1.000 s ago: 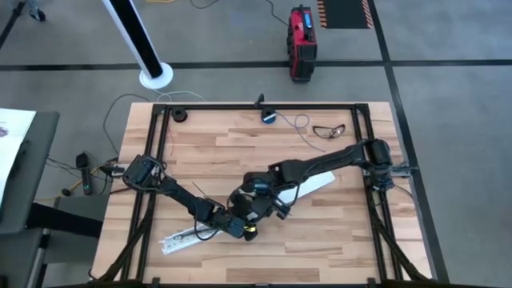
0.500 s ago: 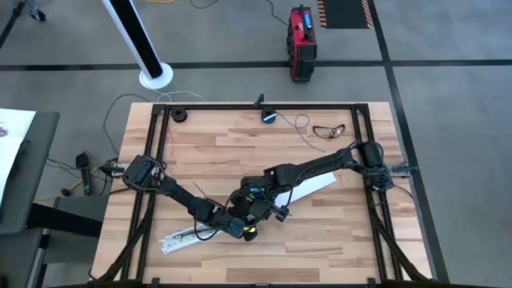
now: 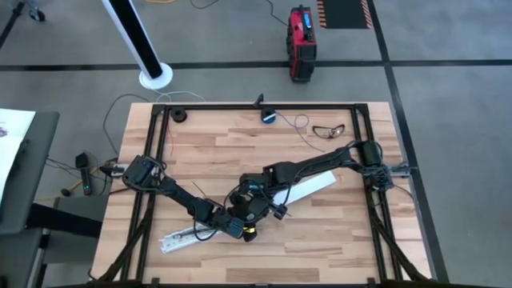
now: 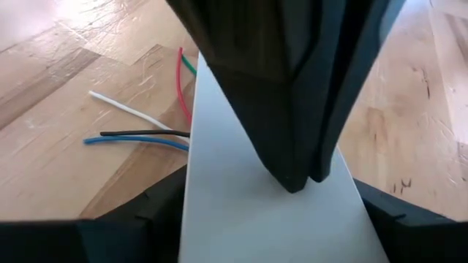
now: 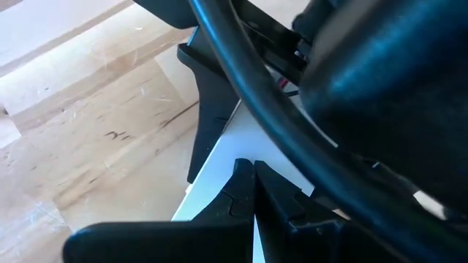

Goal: Ziptie cables
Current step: Close the white cable duct

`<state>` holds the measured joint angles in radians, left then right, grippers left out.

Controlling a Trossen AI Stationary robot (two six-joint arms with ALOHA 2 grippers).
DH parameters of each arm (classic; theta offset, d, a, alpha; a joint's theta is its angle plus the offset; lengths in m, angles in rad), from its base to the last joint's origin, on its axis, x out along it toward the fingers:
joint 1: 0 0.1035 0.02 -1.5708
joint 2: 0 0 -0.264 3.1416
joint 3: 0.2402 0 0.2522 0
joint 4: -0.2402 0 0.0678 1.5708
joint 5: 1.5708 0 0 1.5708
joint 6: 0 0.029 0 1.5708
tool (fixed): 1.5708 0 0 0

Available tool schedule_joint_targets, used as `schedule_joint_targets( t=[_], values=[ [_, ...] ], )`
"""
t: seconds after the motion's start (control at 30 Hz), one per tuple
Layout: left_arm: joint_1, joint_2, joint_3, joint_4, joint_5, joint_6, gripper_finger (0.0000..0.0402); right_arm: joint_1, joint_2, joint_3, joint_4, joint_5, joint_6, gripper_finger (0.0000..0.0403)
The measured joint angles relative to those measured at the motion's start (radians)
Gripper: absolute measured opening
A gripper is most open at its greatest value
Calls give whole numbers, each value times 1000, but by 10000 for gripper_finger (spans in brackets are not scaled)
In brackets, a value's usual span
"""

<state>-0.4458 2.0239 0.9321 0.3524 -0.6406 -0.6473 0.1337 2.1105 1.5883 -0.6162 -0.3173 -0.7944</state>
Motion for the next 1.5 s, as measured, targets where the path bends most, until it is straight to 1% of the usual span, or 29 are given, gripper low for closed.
schedule_joint_targets(
  t=[0.3,0.4,0.6,0.8,0.9,1.0,1.17,1.5],
  values=[
    [0,0,0,3,-1,-14,244,-2,3,0,8,-8,1,0],
    [0,-1,0,3,-1,-24,244,-12,5,0,6,-25,2,0],
    [0,-2,1,0,3,-27,244,-13,5,-3,7,-28,31,0],
    [2,-3,1,0,37,-38,246,-13,5,-4,0,-29,38,0],
    [14,-3,2,0,103,-99,260,-13,5,-6,-8,-34,42,0],
    [27,-4,2,-1,158,-161,283,-13,6,-7,-12,-35,41,0],
    [41,-5,3,-5,164,-188,311,-13,6,-7,-9,-34,39,0],
    [44,-6,4,-29,165,-222,315,-13,6,-7,-7,-30,45,0]
  ],
)
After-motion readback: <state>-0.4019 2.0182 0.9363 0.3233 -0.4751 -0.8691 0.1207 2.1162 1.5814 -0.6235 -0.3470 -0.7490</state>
